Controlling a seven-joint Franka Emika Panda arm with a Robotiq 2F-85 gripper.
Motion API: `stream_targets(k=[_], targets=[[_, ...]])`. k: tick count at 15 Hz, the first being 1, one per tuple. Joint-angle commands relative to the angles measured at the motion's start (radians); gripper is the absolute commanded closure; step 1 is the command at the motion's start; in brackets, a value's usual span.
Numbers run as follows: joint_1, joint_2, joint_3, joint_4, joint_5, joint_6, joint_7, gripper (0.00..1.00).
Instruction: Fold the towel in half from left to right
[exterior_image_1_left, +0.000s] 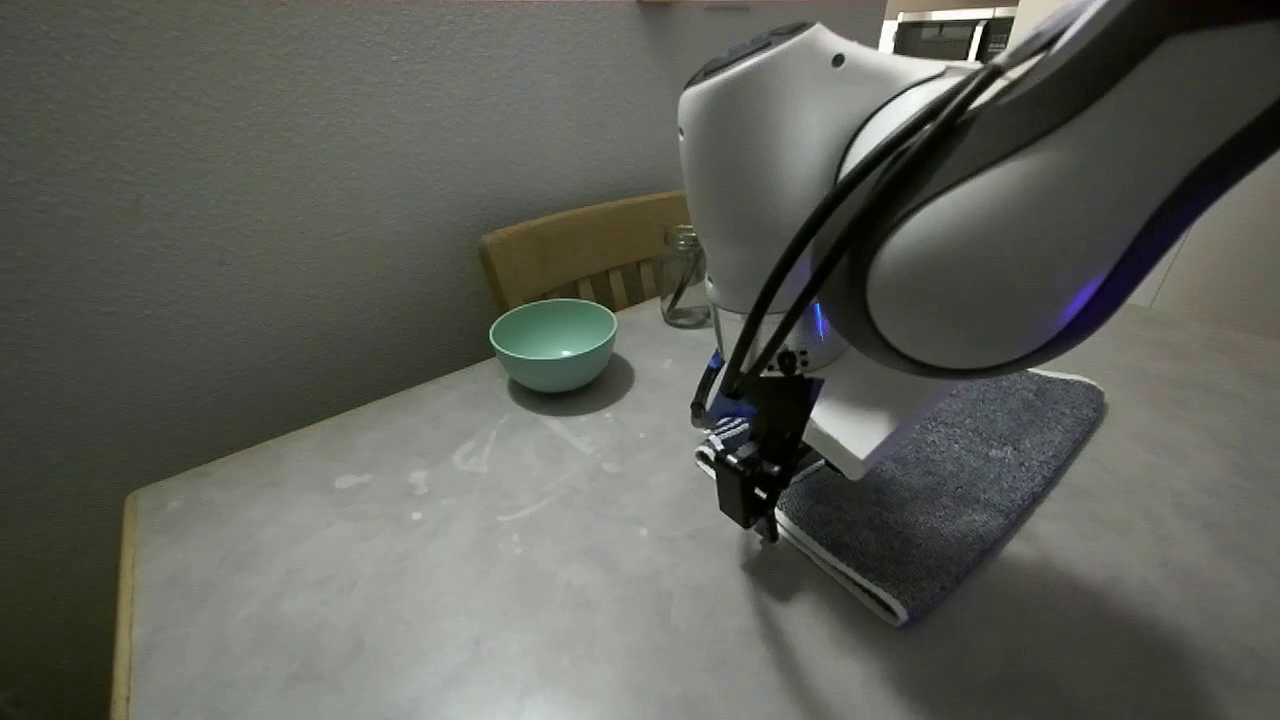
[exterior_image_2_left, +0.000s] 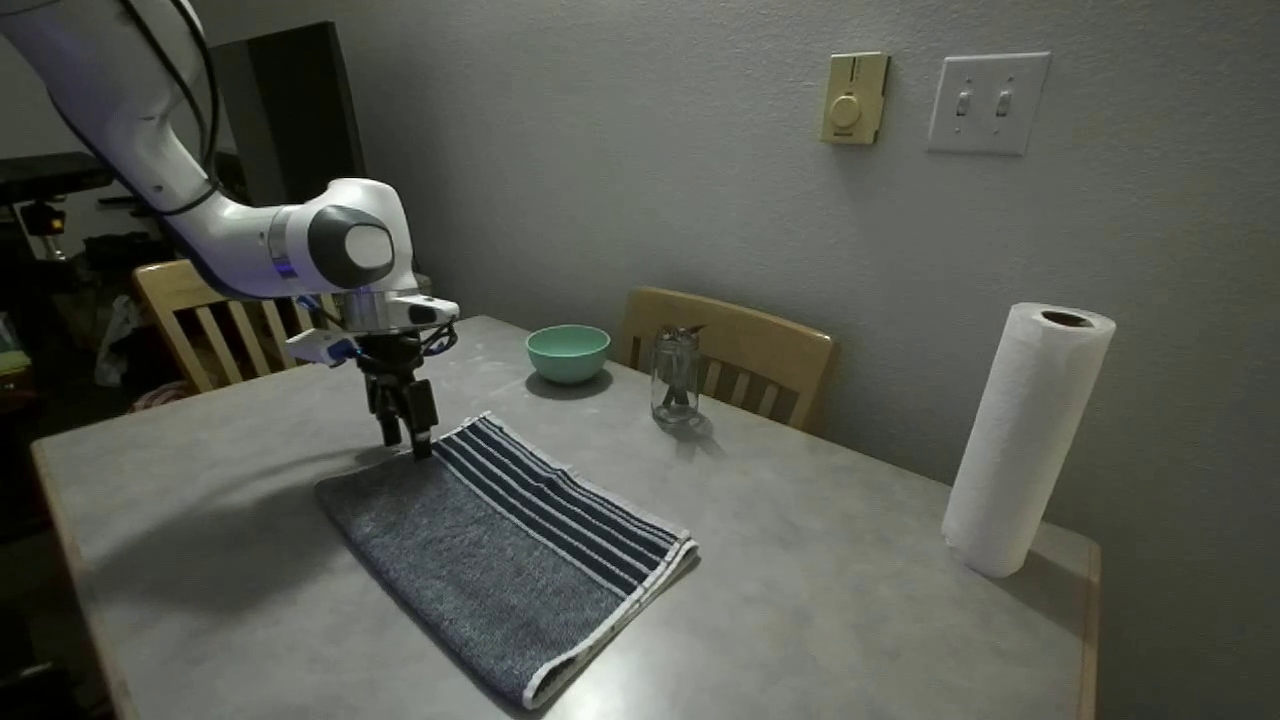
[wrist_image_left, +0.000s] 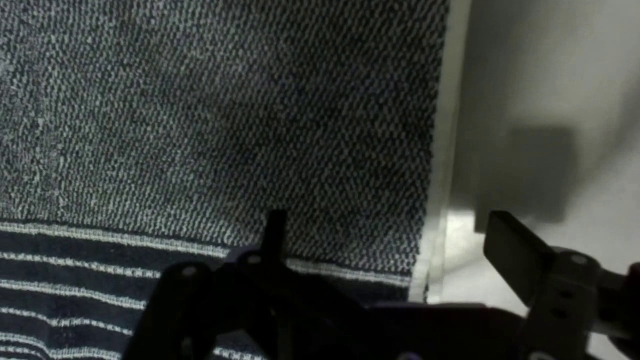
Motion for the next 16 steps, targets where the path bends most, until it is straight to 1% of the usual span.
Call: stream_targets(k=[1, 5, 12, 13, 14, 15, 16], targets=[[0.036, 0.042, -0.047, 0.038, -0.056, -0.013, 0.054, 0.0], [0.05, 0.065, -0.058, 0.057, -0.078, -0.012, 0.081, 0.0], [0.073, 0.057, -0.076, 0.046, -0.13, -0.034, 0.15, 0.0], [0.073, 0.056, -0.075, 0.045, -0.134, -0.032, 0.158, 0.12], [0.073, 0.056, -0.074, 0.045, -0.136, -0.032, 0.162, 0.27], [0.075, 0.055, -0.072, 0.046, -0.136, -0.031, 0.164, 0.33], [0.077, 0.055, -0.07, 0.049, -0.136, -0.031, 0.167, 0.41]])
